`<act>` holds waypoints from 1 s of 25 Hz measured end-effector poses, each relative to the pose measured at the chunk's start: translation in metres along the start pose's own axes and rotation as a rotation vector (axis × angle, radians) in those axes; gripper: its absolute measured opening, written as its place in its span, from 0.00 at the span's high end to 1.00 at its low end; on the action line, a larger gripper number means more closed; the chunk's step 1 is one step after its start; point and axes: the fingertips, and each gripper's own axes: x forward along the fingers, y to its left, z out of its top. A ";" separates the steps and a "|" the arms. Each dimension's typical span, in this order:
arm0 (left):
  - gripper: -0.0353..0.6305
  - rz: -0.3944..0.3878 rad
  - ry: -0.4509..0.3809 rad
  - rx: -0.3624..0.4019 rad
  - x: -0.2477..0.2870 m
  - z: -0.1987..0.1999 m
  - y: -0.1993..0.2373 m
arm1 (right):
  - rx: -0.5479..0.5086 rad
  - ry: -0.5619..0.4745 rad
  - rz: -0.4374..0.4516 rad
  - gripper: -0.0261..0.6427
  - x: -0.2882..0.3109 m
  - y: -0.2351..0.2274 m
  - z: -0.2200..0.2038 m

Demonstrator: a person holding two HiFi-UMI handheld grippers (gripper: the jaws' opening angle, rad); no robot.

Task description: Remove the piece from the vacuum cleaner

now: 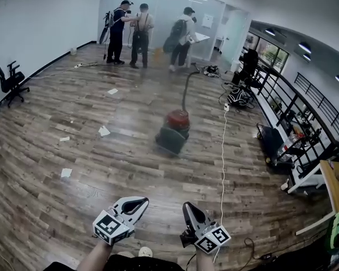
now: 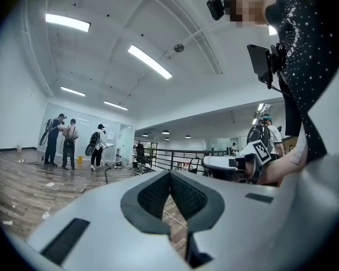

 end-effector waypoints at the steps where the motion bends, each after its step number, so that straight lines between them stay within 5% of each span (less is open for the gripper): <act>1: 0.94 0.004 0.001 0.000 0.005 -0.001 0.003 | 0.003 0.002 0.004 0.94 0.004 -0.005 0.000; 14: 0.94 -0.005 0.034 -0.047 0.068 -0.023 0.041 | 0.059 0.034 -0.040 0.94 0.028 -0.071 -0.012; 25: 0.94 -0.054 0.057 -0.036 0.173 -0.010 0.158 | 0.055 0.038 -0.065 0.94 0.140 -0.172 0.008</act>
